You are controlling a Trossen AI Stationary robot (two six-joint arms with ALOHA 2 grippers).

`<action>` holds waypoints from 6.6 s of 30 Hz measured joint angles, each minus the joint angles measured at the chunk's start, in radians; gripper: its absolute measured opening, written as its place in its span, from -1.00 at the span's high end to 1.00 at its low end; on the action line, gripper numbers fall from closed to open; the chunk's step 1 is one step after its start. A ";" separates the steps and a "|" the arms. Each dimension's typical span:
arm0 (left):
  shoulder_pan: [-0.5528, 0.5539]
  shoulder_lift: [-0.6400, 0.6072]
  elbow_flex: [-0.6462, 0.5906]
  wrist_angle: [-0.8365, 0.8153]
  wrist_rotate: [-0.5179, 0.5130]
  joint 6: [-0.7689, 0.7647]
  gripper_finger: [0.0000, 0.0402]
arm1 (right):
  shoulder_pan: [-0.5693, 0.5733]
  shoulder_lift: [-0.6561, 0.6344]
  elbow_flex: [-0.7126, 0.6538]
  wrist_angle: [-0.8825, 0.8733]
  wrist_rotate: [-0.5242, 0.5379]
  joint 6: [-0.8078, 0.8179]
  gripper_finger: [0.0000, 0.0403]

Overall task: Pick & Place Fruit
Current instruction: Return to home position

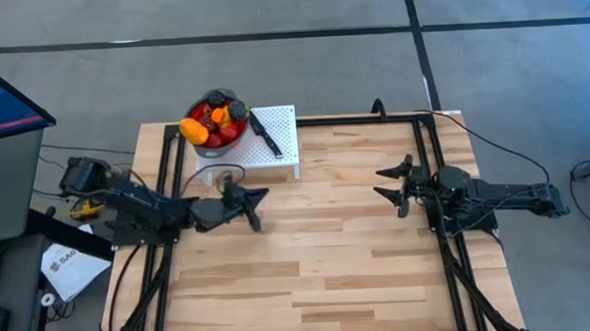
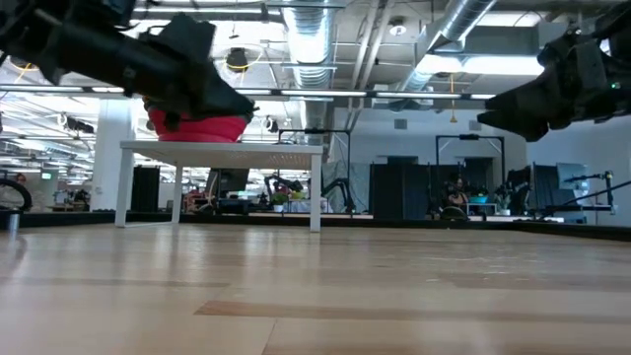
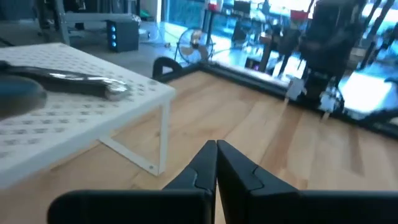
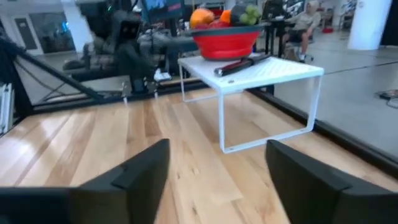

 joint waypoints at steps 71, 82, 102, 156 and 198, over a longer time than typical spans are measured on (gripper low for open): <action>0.130 -1.132 -0.358 -0.749 0.703 0.250 0.96 | 0.045 0.032 0.000 -0.004 -0.020 0.015 0.97; 0.168 -1.343 -0.359 -0.713 0.703 0.250 0.96 | 0.045 0.032 0.000 -0.004 -0.020 0.015 0.97; 0.252 -1.344 -0.359 -0.760 0.737 0.348 0.96 | 0.045 0.032 0.000 -0.003 -0.020 0.015 0.97; 0.251 -1.301 -0.359 -0.726 0.738 0.347 0.95 | 0.142 -0.088 -0.008 0.003 -0.254 0.067 0.97; 0.251 -1.282 -0.359 -0.705 0.737 0.347 0.92 | 0.120 -0.089 -0.010 -0.005 -0.182 0.038 0.97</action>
